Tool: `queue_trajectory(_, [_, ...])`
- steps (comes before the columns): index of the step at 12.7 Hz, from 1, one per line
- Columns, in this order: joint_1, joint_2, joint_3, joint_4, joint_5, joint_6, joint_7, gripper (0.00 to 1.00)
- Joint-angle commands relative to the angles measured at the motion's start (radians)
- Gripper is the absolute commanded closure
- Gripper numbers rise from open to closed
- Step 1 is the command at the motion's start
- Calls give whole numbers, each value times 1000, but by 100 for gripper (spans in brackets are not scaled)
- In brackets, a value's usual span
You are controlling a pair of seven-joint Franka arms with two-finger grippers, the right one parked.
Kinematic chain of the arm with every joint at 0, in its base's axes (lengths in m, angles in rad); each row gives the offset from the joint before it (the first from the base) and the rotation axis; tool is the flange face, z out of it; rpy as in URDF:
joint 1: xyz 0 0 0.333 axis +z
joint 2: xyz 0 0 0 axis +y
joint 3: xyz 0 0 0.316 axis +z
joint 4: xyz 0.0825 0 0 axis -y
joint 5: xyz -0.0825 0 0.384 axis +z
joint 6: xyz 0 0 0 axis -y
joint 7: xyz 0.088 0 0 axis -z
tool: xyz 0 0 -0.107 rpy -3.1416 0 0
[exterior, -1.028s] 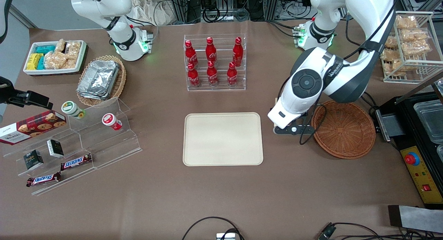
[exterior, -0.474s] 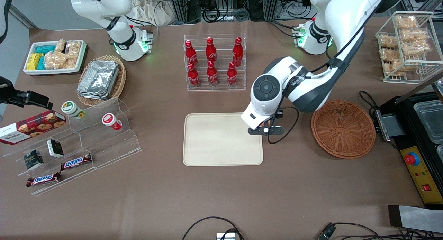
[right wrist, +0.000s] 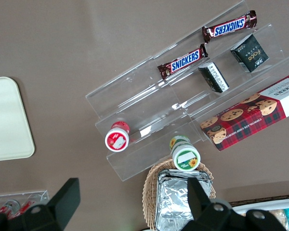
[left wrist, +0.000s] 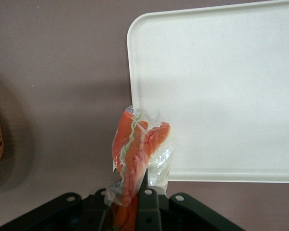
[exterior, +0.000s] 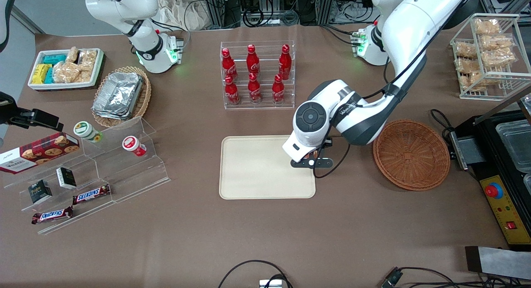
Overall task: Place sandwich from basket to tray
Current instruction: 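Carry the held sandwich over the cream tray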
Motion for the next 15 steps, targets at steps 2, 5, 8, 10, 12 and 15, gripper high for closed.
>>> queue_trajectory(2, [-26, 52, 1, 41, 36, 22, -33, 84])
queue_trajectory(5, [-41, 93, 6, 47, 78, 37, -63, 84])
queue_trajectory(8, [-53, 132, 12, 81, 90, 45, -66, 84])
queue_trajectory(10, [-92, 138, 52, 97, 89, 48, -66, 84])
queue_trajectory(12, [-127, 155, 84, 124, 87, 51, -77, 84])
queue_trajectory(15, [-138, 175, 92, 141, 89, 51, -88, 84])
